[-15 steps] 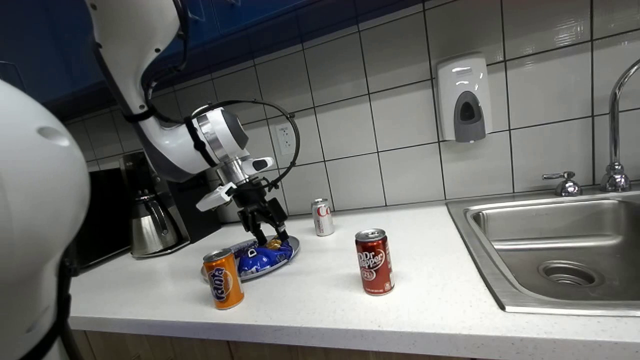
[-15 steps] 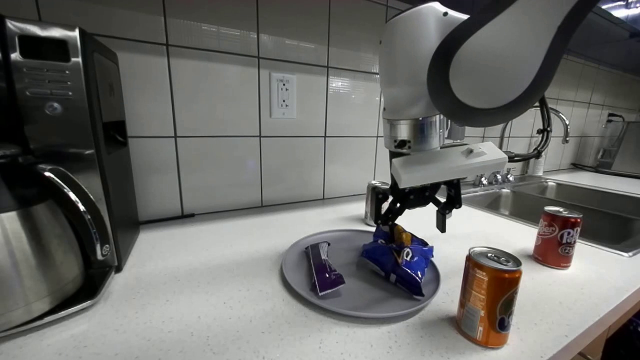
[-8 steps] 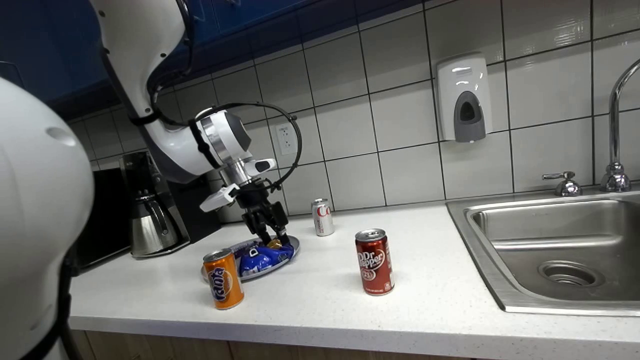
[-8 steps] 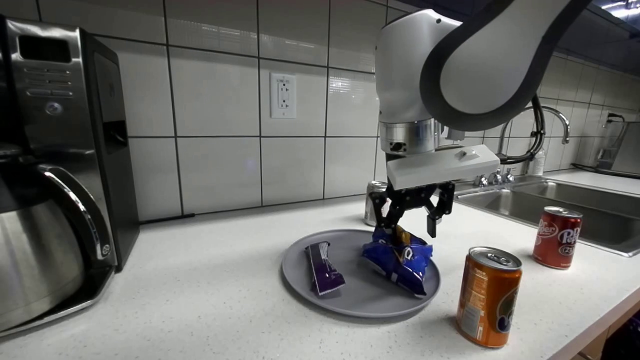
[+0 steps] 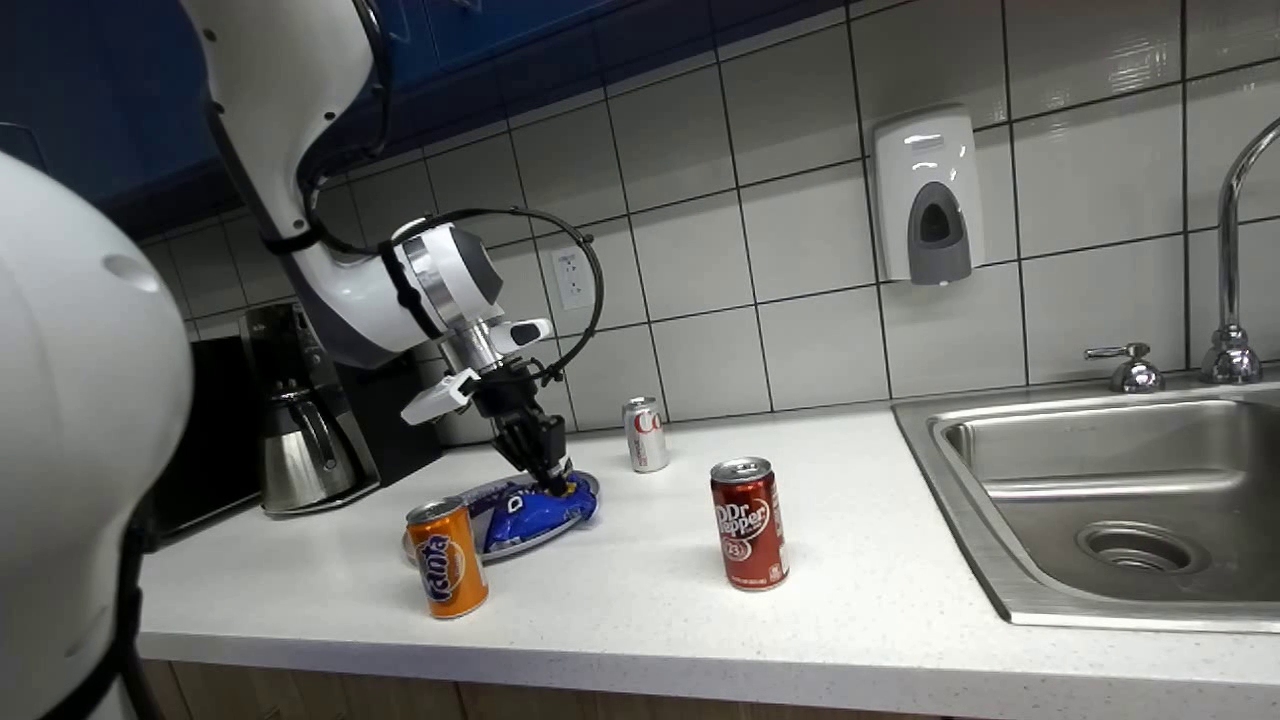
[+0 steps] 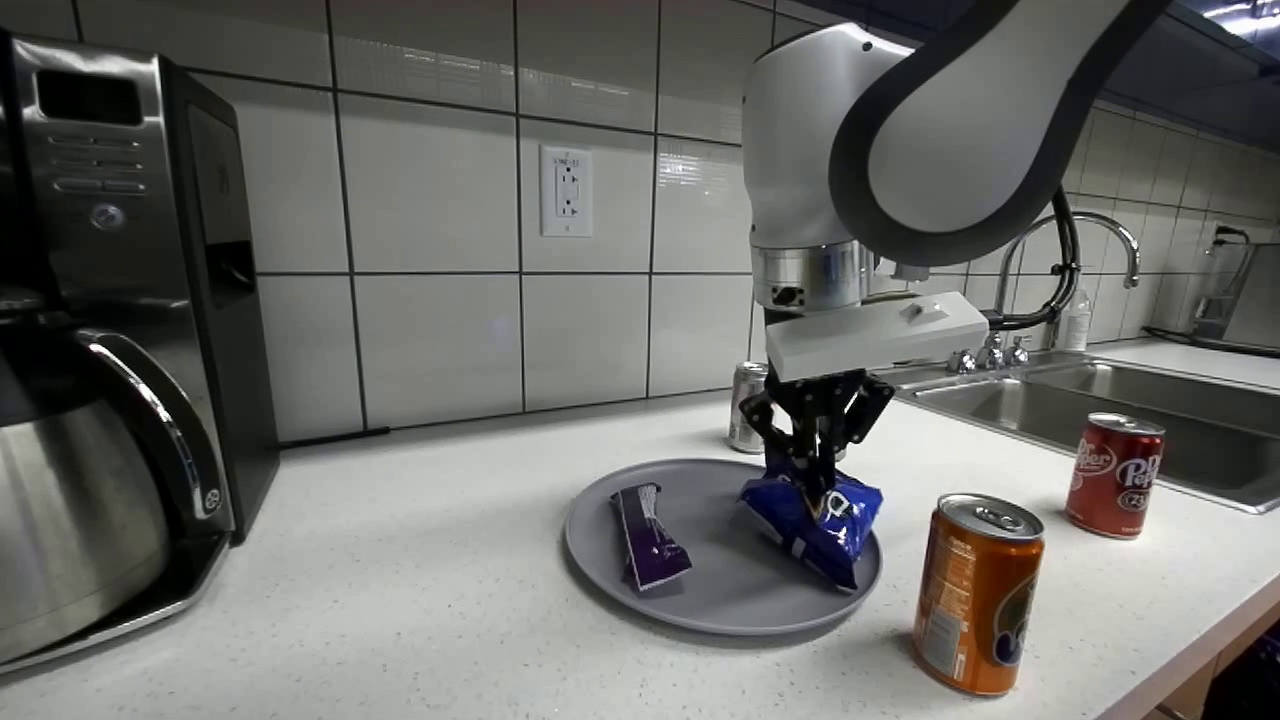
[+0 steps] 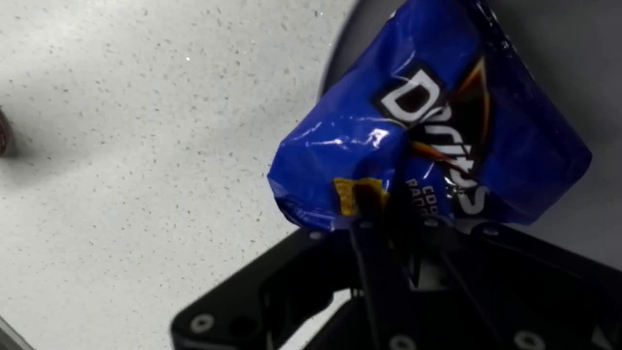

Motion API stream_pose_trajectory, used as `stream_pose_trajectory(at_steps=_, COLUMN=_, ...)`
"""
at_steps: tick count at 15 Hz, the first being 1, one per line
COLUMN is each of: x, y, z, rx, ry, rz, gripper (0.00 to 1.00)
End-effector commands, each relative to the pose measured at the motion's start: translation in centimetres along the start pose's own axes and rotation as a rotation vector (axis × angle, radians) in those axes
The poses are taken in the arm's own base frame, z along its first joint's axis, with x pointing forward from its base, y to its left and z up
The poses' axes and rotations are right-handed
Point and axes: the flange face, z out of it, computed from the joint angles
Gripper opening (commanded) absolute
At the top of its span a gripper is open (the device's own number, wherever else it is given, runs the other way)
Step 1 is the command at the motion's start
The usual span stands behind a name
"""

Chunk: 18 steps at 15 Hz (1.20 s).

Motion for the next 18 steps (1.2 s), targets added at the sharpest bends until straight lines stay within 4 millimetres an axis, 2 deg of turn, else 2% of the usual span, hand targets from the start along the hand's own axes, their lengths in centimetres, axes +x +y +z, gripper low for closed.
stream_pose_trajectory(at_steps=1, x=0.4, y=-0.1, z=0.0, rx=-0.012, ry=0.006, rz=0.013, gripper=0.0)
stream_pose_trajectory(at_steps=5, x=0.5, y=0.5, z=-1.1, rx=-0.007, ry=0.024, rz=0.017, gripper=0.0)
stream_pose_trajectory(at_steps=11, x=1.2, y=2.6, z=-4.6, rx=0.021, ry=0.086, rz=0.042, gripper=0.0)
stream_pose_trajectory(at_steps=15, x=1.9, y=5.0, z=-6.0, rx=0.029, ry=0.103, rz=0.071, gripper=0.0)
stream_pose_trajectory(at_steps=18, x=2.7, y=7.4, z=-6.0, rx=0.023, ry=0.102, rz=0.095, gripper=0.0)
